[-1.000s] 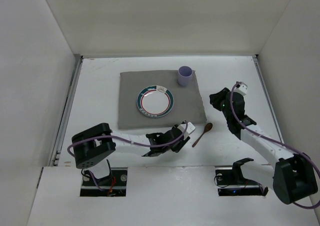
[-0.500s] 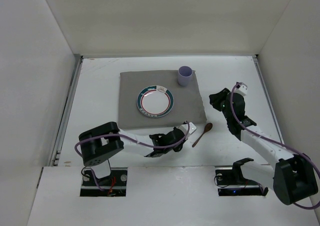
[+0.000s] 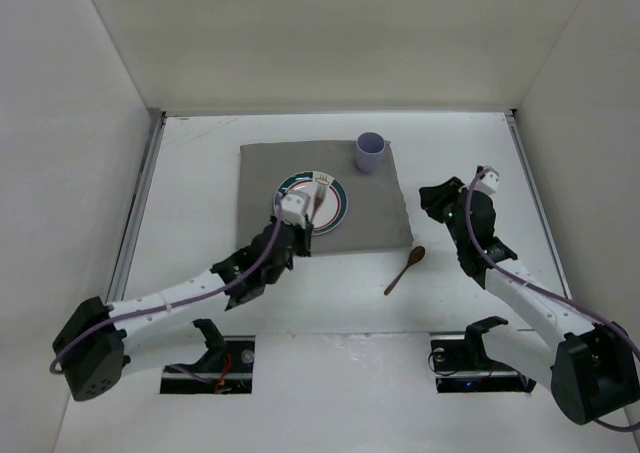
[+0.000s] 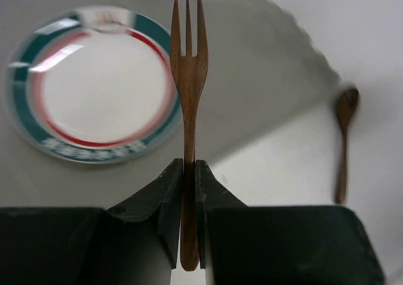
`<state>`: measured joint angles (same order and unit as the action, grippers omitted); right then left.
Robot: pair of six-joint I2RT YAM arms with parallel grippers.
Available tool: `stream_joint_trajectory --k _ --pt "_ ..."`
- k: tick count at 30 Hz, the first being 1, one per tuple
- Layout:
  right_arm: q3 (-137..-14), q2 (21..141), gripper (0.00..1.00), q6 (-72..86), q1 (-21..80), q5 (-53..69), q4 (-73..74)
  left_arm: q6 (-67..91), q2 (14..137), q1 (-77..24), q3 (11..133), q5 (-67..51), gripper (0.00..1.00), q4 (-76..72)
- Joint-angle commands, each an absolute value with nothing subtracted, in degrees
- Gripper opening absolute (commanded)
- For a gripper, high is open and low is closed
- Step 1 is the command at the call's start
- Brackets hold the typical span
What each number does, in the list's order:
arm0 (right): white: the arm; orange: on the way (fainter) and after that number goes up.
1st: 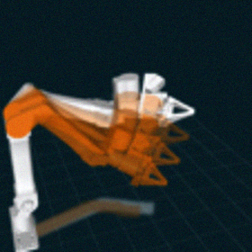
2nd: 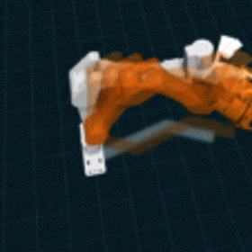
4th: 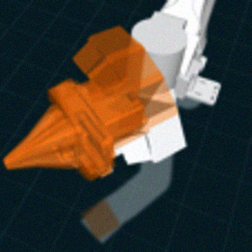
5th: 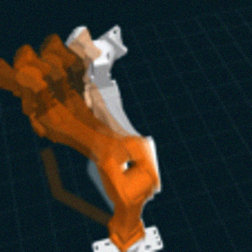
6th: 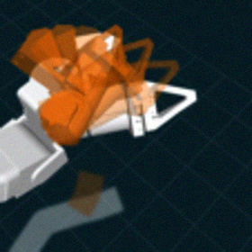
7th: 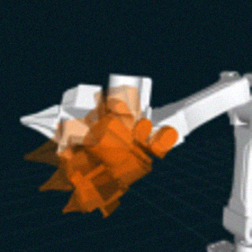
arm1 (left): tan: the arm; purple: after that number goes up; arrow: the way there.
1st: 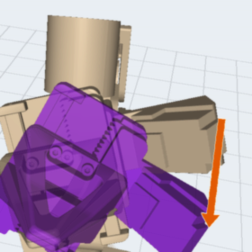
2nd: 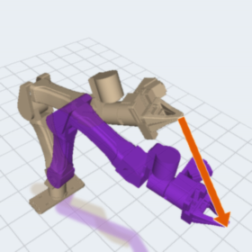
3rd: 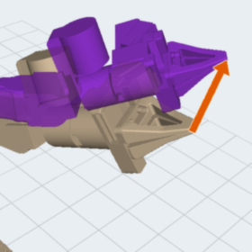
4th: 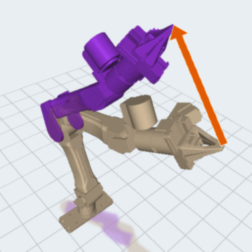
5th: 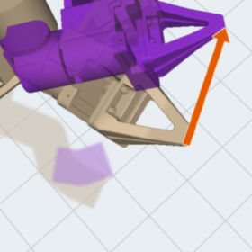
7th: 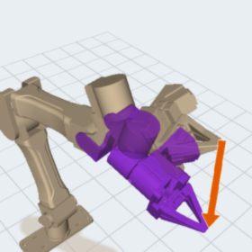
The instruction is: Set the dinner table for one person
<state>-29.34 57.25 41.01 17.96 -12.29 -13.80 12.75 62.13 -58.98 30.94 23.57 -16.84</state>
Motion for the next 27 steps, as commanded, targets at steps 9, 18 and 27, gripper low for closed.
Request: stream_joint_trajectory --k 9,18,27 --pt "-30.94 63.1 0.32 41.31 22.45 -12.3 -19.07 16.79 67.04 -30.64 35.85 22.76 0.08 -10.29" --pt "-30.76 64.25 0.32 41.57 22.8 -11.95 -19.86 14.15 77.51 -29.22 39.73 28.04 0.08 -6.67" --pt "-31.38 65.65 0.32 41.22 23.95 -11.95 -19.86 12.31 81.73 -29.05 41.92 27.86 0.09 -8.0"
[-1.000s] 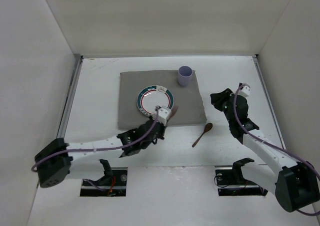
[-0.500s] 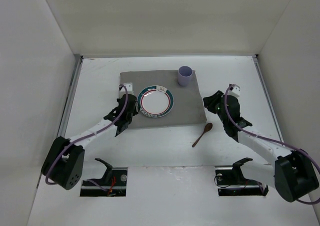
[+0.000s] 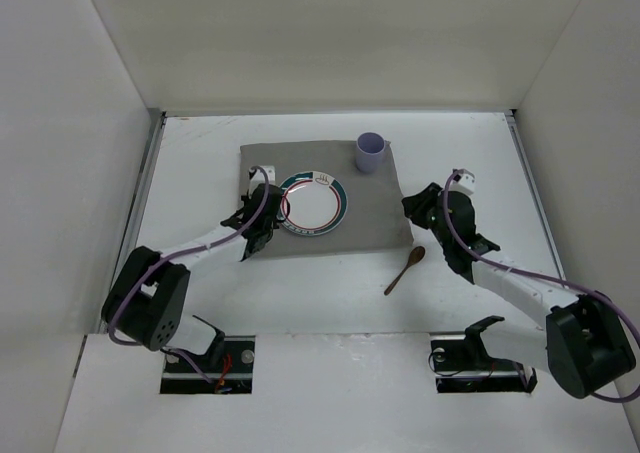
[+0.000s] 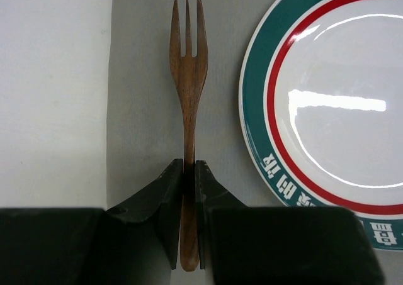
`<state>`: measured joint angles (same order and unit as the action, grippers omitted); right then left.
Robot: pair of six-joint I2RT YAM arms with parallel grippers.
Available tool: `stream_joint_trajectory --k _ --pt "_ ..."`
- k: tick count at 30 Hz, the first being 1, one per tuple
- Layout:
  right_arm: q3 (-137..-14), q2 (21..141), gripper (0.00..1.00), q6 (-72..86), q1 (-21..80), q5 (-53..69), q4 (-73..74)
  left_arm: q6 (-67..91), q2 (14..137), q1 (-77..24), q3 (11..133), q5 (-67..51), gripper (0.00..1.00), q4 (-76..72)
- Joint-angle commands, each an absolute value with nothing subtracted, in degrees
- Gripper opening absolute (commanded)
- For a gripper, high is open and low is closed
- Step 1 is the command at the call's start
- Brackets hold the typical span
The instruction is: Set the dinner table for one person
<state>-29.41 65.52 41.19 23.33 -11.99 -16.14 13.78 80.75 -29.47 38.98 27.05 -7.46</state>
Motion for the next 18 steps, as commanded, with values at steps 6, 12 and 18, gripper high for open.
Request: stream_joint_trajectory --k 6,12,18 --pt "-31.03 64.86 0.33 41.22 23.95 -11.95 -19.86 12.39 86.22 -29.05 43.33 28.39 0.1 -8.17" --pt "-31.11 65.13 0.33 41.22 23.95 -12.3 -19.42 12.31 87.97 -29.75 44.65 31.02 0.12 -7.21" --pt "-31.03 64.69 0.34 41.04 23.95 -12.66 -19.25 12.74 88.95 -29.48 43.95 31.73 0.25 -7.21"
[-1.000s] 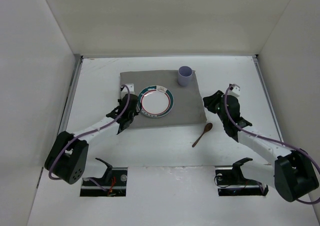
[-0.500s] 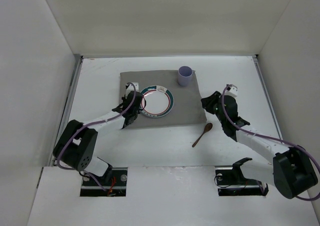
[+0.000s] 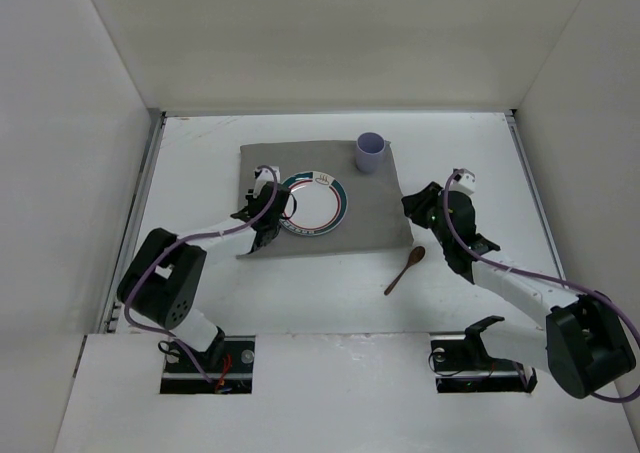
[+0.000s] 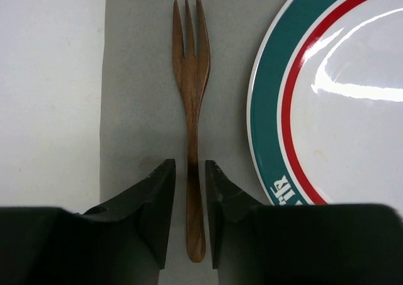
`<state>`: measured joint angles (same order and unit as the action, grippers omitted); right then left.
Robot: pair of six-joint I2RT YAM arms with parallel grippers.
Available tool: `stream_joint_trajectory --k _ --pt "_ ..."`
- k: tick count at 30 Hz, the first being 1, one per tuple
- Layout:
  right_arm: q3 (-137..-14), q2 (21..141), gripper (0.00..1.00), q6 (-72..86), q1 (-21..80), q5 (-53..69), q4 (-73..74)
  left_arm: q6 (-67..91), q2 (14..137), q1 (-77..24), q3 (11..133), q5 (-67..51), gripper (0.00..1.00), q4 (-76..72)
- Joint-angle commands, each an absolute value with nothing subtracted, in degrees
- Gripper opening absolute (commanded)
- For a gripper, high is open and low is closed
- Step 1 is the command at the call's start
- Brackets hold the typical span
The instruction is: Set the dinner table for one person
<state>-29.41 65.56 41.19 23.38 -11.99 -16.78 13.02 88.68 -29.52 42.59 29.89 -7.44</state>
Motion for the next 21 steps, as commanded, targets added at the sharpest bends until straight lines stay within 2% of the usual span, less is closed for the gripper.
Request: stream_joint_trajectory --k 1,9,13,15,17,21 --pt "-30.94 64.6 0.34 40.96 23.95 -12.66 -19.25 12.74 88.77 -29.83 43.77 32.25 0.25 -7.47" --pt "-30.94 63.19 0.33 39.99 23.33 -14.5 -17.41 12.92 83.43 -32.82 42.89 34.98 0.27 -7.12" --pt "-32.78 63.81 0.23 39.11 23.6 -16.6 -13.81 14.32 74.38 -35.19 41.23 34.72 0.28 -8.26" --pt "-33.83 63.9 0.16 38.94 24.38 -18.1 -10.48 15.81 69.89 -36.77 39.39 33.58 0.28 -10.62" --pt "-34.19 62.94 0.13 38.67 26.22 -20.12 -5.82 17.13 66.55 -38.27 36.84 31.56 0.28 -14.22" --pt "-33.14 57.58 0.16 39.98 30.61 -25.48 6.56 20.82 61.88 -41.26 30.77 29.88 0.28 -22.92"
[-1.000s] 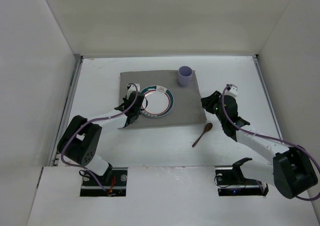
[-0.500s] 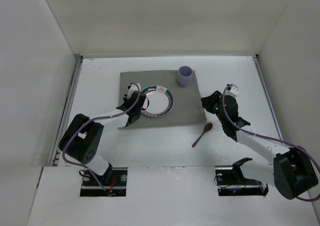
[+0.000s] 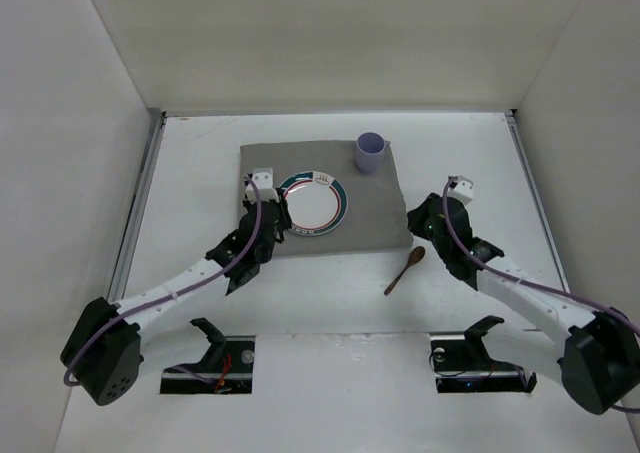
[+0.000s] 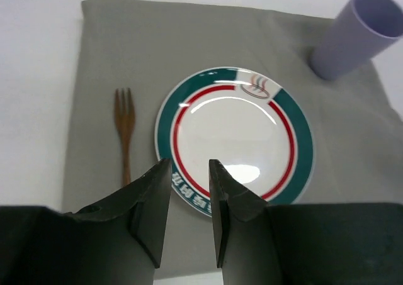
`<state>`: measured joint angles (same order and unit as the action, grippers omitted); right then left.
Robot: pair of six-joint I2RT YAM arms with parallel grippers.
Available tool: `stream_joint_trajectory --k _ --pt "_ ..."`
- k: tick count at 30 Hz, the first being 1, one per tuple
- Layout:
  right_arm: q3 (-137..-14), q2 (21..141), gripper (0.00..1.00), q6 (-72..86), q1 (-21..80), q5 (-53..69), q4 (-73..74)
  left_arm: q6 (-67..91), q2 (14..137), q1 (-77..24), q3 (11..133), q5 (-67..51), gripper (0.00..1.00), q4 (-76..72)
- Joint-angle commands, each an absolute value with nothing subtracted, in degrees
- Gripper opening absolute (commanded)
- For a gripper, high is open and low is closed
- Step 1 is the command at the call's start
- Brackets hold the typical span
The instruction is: Set the dinner table for one person
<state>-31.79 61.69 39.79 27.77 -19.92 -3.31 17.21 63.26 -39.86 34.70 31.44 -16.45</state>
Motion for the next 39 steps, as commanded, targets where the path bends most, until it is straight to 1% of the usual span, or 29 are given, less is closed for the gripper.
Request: stream_joint_trajectory --k 1,3,4,5,7,10,14,17,20,22,24,26,29,31,34,37,39 --pt "-32.96 56.35 0.21 41.21 32.02 -26.27 9.98 21.96 61.18 -41.61 29.46 29.71 0.28 -24.85" --pt "-32.52 55.02 0.37 44.02 34.75 -26.98 16.05 23.46 60.47 -41.88 27.34 29.71 0.29 -28.11" --pt "-32.52 54.67 0.44 44.99 35.63 -26.9 18.52 23.99 60.12 -41.97 26.29 29.62 0.3 -29.78" --pt "-32.43 54.58 0.47 46.13 36.42 -26.81 20.98 24.17 59.86 -41.97 25.41 29.53 0.31 -31.36" --pt "-32.69 55.45 0.49 47.63 37.57 -26.19 24.59 24.26 59.5 -41.7 23.65 29.44 0.33 -34.44" --pt "-33.48 59.14 0.51 49.21 38.62 -24.26 27.33 23.73 58.8 -41.44 20.75 29.36 0.35 -39.53" --pt "-34.8 65.81 0.51 51.85 40.47 -21.45 27.69 23.55 57.13 -41.35 17.15 28.39 0.38 -43.76" --pt "-36.29 70.48 0.5 53.87 42.23 -21.18 27.33 24.08 56.17 -41.09 16.17 28.21 0.4 -43.86" --pt "-38.05 74.43 0.49 55.37 43.81 -21.09 26.81 24.26 55.99 -41.09 16.0 27.78 0.4 -43.68" --pt "-38.84 76.54 0.45 56.25 44.51 -21.09 26.54 24.43 56.07 -41.09 16.08 27.07 0.41 -43.86" --pt "-39.2 77.95 0.39 57.21 45.22 -21.01 26.72 24.78 56.16 -40.91 16.08 26.72 0.41 -43.68" --pt "-39.11 78.66 0.29 58.18 45.48 -21.09 26.89 24.96 56.16 -40.65 16.0 26.63 0.41 -43.68" --pt "-38.24 77.18 0.18 59.41 45.74 -22.23 28.12 25.14 56.07 -40.21 15.82 26.54 0.42 -43.68" --pt "-38.23 75.33 0.16 59.5 46.53 -23.72 31.01 25.4 56.07 -39.86 15.73 26.46 0.42 -43.77" --pt "-40.42 71.47 0.15 59.5 49.51 -27.5 39.78 25.84 56.69 -39.51 15.64 26.02 0.42 -44.12" --pt "-45.33 68.21 0.15 58.8 52.51 -31.01 47.97 26.28 57.48 -39.16 15.82 25.58 0.42 -44.12" --pt "-49.72 67.5 0.16 56.09 53.04 -32.25 50.18 26.54 57.74 -39.07 15.91 25.49 0.42 -44.21"
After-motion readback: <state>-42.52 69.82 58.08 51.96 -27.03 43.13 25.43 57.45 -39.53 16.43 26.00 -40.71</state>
